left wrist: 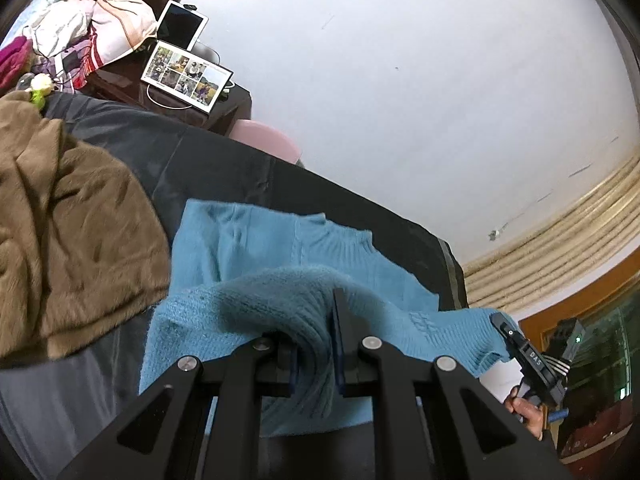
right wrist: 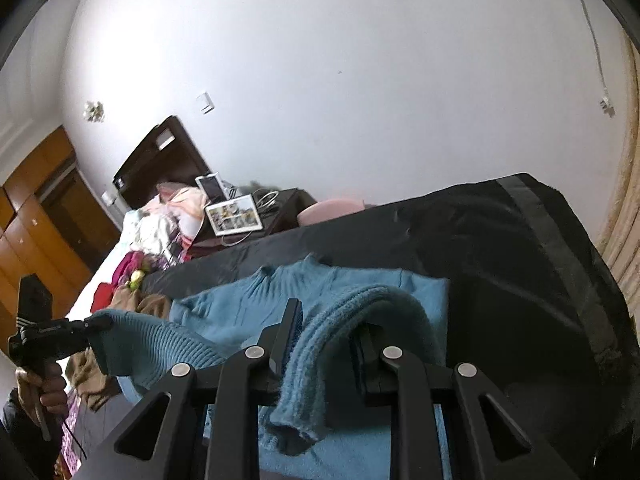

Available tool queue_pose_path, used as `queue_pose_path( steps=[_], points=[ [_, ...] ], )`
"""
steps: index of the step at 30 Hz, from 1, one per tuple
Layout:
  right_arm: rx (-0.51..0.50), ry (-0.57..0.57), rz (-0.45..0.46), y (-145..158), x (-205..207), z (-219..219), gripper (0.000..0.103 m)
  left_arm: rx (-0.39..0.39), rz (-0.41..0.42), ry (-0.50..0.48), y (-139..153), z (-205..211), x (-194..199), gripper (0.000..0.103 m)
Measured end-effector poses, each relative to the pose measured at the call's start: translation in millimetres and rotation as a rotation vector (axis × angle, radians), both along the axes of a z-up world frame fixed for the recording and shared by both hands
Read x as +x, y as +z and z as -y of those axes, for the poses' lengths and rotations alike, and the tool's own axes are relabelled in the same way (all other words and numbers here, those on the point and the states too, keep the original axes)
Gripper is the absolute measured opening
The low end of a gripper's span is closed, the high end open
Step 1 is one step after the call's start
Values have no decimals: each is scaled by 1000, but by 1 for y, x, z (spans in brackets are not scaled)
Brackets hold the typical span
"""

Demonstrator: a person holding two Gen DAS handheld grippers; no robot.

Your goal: Fold clothes

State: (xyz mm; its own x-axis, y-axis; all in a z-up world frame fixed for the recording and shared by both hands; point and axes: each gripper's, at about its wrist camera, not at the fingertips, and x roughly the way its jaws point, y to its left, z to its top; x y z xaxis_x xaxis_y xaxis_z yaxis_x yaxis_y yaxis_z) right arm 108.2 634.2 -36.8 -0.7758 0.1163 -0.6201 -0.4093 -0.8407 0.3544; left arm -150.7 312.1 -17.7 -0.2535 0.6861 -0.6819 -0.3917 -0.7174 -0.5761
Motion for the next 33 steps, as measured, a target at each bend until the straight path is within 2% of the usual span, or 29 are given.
queue_pose_path(
  steps=[6, 11, 12, 13, 15, 19, 20, 23, 28, 31, 33],
  points=[
    [-6, -49, 60, -16, -23, -22, 24, -45, 36, 9, -22, -26, -37, 14],
    [-137, -78, 84, -43, -33, -47, 27, -68, 139, 65, -53, -32, -64, 15],
    [-154, -85, 85, -47, -33, -51, 32, -67, 157, 73, -58, -32, -67, 18],
    [-166, -96, 82, -50, -32, -55, 49, -68, 169, 77, -63, -32, -71, 19],
    [-182, -122, 52, -51, -27, -59, 76, -76, 174, 76, -68, -32, -74, 22],
    [-195, -138, 9, -45, -24, -68, 77, -32, 186, 86, -68, -30, -84, 30],
    [-184, -133, 12, -44, -25, -67, 77, -16, 189, 90, -66, -29, -86, 31],
    [-124, -109, 39, -40, -28, -61, 77, 6, 163, 111, -59, -22, -92, 42],
    [25, -6, 153, -45, -32, -31, 77, -30, 98, 109, -51, -11, -90, 57],
    [131, 60, 235, -54, -27, -11, 77, -53, 79, 78, -49, -6, -84, 58],
    [137, 99, 257, -57, -22, -4, 77, -77, 60, 37, -48, -6, -76, 58]
  ],
)
